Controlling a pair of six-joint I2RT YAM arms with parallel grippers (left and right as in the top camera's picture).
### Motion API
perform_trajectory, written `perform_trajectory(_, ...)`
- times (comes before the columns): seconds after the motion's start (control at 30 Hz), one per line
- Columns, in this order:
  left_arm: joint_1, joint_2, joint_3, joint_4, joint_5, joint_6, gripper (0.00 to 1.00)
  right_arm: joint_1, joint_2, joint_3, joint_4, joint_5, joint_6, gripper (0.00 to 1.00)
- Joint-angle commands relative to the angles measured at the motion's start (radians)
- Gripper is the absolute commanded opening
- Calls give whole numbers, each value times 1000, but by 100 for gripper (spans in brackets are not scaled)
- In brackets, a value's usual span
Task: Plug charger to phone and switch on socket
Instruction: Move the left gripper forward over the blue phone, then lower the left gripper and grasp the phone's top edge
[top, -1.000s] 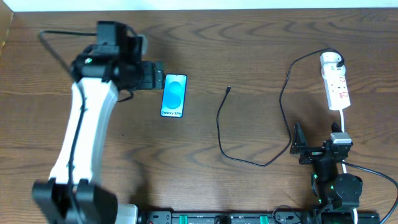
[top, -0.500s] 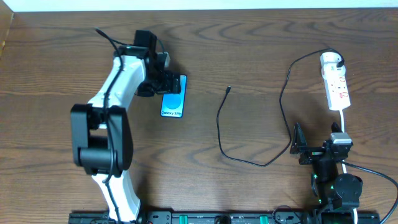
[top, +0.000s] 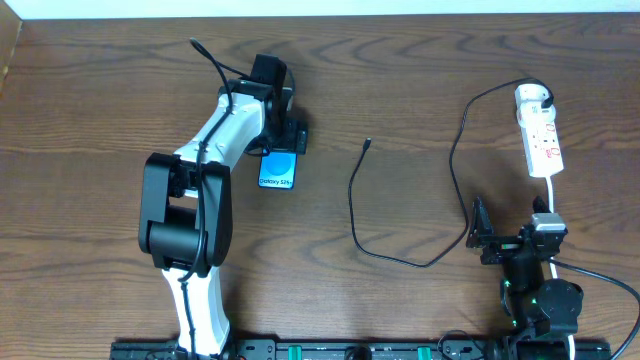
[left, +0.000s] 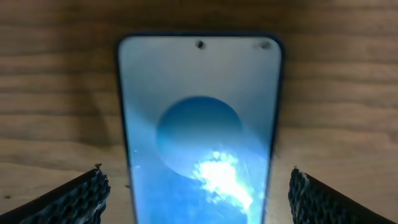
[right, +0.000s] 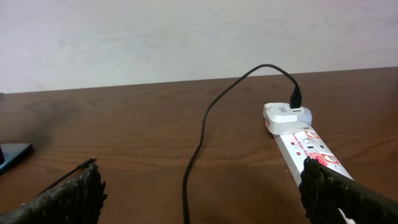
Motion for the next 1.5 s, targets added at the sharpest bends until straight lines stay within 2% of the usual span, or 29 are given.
perform_trajectory(0.0,5,36,11,19,-35,-26,94,-5,-5,-2,-3,-6,5,99)
perform_trajectory(0.33,3,48,5,26,21,-37,94,-5,-5,-2,-3,-6,5,99)
perform_trajectory(0.7,3,105,-10,23,21,-41,94,-5,-5,-2,-3,-6,5,99)
perform_trajectory(0.9,3,106,-10,-12,-2,-52,89,-5,-5,-2,-3,-6,5,99)
perform_trajectory(1.47,-3,106,-15,-69,-17,-48,89,-5,-5,-2,-3,-6,5,99)
